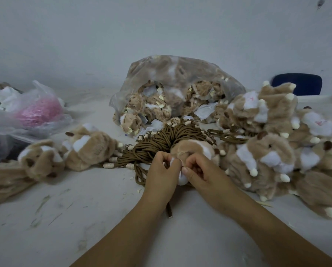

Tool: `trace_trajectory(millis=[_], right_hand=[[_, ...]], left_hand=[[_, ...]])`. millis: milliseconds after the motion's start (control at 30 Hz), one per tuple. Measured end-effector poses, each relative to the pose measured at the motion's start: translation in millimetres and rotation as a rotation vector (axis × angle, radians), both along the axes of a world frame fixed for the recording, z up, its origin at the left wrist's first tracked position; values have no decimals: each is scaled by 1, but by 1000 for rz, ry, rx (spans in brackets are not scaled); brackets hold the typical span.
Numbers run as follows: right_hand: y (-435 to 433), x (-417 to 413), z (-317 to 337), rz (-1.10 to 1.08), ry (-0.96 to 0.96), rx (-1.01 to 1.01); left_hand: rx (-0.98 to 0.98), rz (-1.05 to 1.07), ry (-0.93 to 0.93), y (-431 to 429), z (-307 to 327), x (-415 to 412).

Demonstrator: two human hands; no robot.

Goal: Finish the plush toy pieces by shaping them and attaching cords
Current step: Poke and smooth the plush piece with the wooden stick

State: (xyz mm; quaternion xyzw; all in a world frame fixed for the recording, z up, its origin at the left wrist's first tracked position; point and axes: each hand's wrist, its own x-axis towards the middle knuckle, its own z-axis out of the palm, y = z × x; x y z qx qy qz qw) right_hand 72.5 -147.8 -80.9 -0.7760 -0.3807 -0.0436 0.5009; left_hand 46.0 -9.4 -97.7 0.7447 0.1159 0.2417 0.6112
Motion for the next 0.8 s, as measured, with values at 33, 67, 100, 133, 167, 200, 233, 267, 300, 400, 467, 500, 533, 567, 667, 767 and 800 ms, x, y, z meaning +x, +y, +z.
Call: trace_trajectory(millis=[33, 67, 100, 133, 167, 200, 233, 267, 300, 400, 467, 500, 533, 567, 667, 767, 800], right_hand=[[-1, 0, -1, -1, 16, -9], [-1, 1, -1, -7, 33, -13], [-1, 2, -2, -18, 53, -11], [-1, 3, -3, -36, 73, -9], [-1, 4, -5, -61, 92, -9], [-1, 5, -5, -87, 111, -13], [-1, 6, -6, -109, 129, -18], [-1, 7, -7, -130, 139, -22], [-2, 8, -8, -158, 136, -27], [-5, 13, -9, -280, 119, -27], [-7, 16, -7, -328, 195, 44], [-8, 17, -7, -330, 251, 105], [-9, 18, -7, -327, 299, 163], [-10, 18, -7, -326, 329, 202], [-13, 17, -5, -325, 354, 221], [-13, 14, -4, -248, 385, 242], [-12, 12, -3, -215, 397, 245]], left_hand=[[5, -9, -6, 0, 1, -1], [8, -18, -14, 0, 1, -1], [2, -30, -20, 0, 3, -2], [-14, -53, -26, -1, 4, -2], [-28, -86, -27, -1, 4, -2], [-31, -121, -23, -2, 4, -3], [-29, -151, -6, -3, 4, -3], [-36, -178, 15, -4, 5, -4], [-51, -206, 31, -4, 6, -5], [-182, -318, 47, -5, 8, -5], [-386, -391, 48, -3, 9, -4], [-485, -433, 58, -2, 9, -5], [-551, -471, 69, -1, 10, -5], [-599, -506, 76, -1, 10, -6], [-653, -569, 65, -2, 10, -6], [-580, -567, 80, -3, 9, -6], [-551, -565, 86, -3, 8, -5]])
